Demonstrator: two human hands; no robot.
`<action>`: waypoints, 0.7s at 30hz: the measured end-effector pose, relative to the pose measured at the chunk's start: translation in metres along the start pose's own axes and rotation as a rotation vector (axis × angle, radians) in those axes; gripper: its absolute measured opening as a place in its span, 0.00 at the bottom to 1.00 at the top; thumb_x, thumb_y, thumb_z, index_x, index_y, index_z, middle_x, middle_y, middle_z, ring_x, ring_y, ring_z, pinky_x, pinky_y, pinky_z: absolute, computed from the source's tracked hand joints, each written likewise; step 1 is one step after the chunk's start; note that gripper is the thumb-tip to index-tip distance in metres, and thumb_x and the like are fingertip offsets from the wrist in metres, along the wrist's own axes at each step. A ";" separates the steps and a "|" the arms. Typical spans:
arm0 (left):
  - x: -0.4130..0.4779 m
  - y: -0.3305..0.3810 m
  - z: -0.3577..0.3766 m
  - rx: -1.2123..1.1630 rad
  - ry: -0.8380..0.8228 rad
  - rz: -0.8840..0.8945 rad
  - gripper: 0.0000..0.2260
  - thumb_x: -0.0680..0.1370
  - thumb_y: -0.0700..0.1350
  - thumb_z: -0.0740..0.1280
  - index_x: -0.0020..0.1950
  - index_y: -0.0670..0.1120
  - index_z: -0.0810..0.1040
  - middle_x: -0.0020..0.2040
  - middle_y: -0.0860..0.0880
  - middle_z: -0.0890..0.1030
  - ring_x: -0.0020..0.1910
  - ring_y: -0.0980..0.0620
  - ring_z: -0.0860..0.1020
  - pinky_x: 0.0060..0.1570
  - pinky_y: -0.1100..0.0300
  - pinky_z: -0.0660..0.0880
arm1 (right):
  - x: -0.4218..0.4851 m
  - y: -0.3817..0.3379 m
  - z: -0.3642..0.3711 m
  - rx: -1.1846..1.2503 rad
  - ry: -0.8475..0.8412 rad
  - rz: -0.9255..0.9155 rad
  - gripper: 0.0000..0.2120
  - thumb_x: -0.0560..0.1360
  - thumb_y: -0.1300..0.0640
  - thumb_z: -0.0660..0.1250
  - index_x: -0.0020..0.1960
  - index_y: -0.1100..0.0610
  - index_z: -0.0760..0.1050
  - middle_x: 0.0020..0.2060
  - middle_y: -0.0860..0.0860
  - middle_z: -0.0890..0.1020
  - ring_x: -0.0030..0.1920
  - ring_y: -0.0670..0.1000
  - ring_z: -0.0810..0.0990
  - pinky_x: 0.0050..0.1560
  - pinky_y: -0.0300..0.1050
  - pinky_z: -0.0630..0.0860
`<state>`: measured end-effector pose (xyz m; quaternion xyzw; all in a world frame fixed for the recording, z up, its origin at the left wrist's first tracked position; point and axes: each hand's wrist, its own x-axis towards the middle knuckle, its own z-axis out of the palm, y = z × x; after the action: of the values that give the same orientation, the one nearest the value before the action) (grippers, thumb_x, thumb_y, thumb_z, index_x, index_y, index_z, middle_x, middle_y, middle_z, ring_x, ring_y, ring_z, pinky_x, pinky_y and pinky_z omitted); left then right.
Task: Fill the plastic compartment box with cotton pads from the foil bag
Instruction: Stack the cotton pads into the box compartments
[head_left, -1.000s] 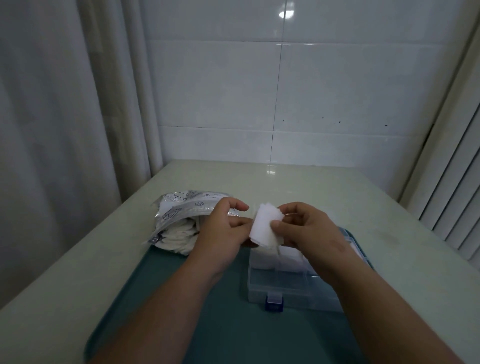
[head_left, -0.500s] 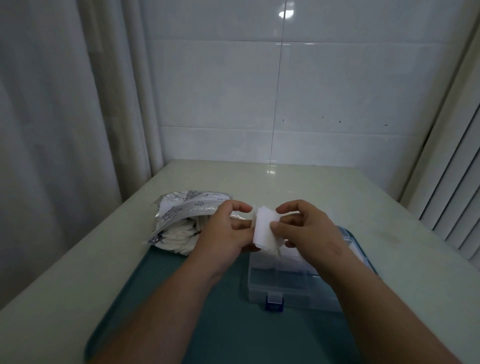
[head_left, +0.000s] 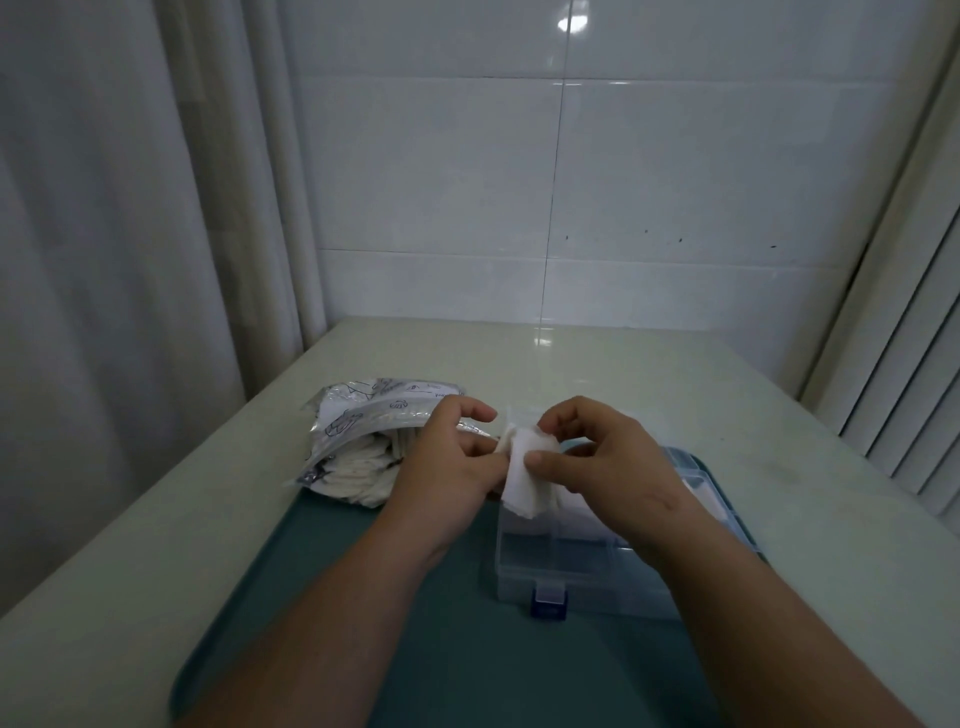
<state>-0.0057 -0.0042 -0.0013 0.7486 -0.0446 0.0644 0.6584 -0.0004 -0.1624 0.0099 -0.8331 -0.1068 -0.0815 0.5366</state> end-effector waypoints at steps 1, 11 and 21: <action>0.000 0.000 0.000 -0.007 -0.003 -0.003 0.15 0.73 0.39 0.72 0.54 0.52 0.73 0.43 0.45 0.84 0.36 0.54 0.81 0.35 0.62 0.74 | 0.000 0.000 0.000 0.003 0.006 -0.002 0.10 0.71 0.57 0.74 0.45 0.45 0.75 0.47 0.43 0.79 0.45 0.46 0.79 0.43 0.38 0.77; 0.003 -0.005 0.000 0.009 0.026 -0.010 0.15 0.74 0.35 0.66 0.53 0.53 0.72 0.46 0.42 0.83 0.42 0.45 0.82 0.40 0.56 0.79 | -0.002 -0.002 -0.003 0.014 0.014 -0.020 0.06 0.73 0.57 0.71 0.44 0.51 0.73 0.43 0.48 0.79 0.44 0.50 0.79 0.43 0.42 0.80; -0.002 0.003 0.002 -0.092 -0.039 -0.011 0.17 0.73 0.33 0.71 0.55 0.48 0.73 0.45 0.41 0.83 0.39 0.49 0.84 0.36 0.61 0.79 | -0.001 -0.003 -0.010 0.205 0.111 0.022 0.10 0.72 0.60 0.73 0.49 0.50 0.75 0.41 0.48 0.84 0.41 0.46 0.84 0.40 0.38 0.81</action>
<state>-0.0077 -0.0062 0.0009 0.7187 -0.0561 0.0439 0.6916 -0.0023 -0.1705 0.0167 -0.7692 -0.0756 -0.1105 0.6248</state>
